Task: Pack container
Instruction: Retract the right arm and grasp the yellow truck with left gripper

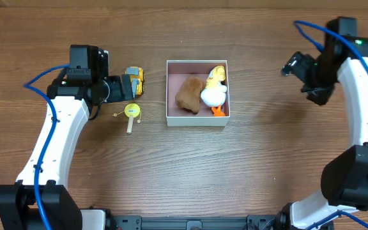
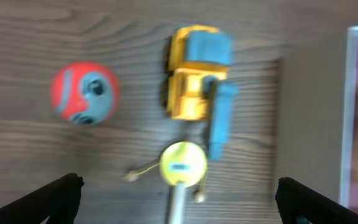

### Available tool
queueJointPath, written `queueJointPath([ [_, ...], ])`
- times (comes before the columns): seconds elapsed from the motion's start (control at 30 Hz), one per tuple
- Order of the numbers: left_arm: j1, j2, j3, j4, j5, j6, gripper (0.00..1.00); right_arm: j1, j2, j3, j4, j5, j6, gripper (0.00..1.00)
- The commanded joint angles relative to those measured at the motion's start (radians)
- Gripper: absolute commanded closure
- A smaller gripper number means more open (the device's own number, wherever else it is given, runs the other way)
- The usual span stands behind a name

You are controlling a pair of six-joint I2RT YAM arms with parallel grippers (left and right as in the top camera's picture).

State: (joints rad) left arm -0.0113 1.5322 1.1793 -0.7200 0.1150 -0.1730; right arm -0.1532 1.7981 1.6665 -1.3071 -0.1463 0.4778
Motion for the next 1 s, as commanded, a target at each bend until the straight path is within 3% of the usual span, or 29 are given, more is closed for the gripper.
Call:
queueJointPath([
  [0.0,0.001,0.008,0.049,0.007,0.095,0.014,0.00,-0.025,-0.012,0.016,0.000,-0.039,0.006,0.00],
  [0.13,-0.013,0.084,0.203,-0.110,0.044,0.047,0.01,-0.027,-0.012,0.016,0.000,-0.039,0.006,0.00],
  [0.2,-0.021,0.146,0.295,-0.193,0.028,0.079,0.13,-0.027,-0.012,0.016,0.000,-0.039,0.006,0.00],
  [0.23,-0.026,0.188,0.349,-0.240,0.015,0.093,0.15,-0.027,-0.012,0.016,0.000,-0.039,0.005,0.00],
  [0.43,-0.066,0.462,0.638,-0.455,-0.045,0.151,0.11,-0.027,-0.012,0.016,0.000,-0.039,0.006,0.00],
  [0.57,-0.078,0.542,0.660,-0.441,-0.043,0.151,0.18,-0.027,-0.012,0.016,0.000,-0.039,0.006,0.00],
  [0.77,-0.121,0.621,0.660,-0.402,-0.054,0.151,0.18,-0.027,-0.012,0.016,0.000,-0.039,0.006,0.00],
  [0.97,-0.136,0.684,0.660,-0.381,-0.126,0.060,0.21,-0.027,-0.012,0.016,0.000,-0.039,0.005,0.00],
])
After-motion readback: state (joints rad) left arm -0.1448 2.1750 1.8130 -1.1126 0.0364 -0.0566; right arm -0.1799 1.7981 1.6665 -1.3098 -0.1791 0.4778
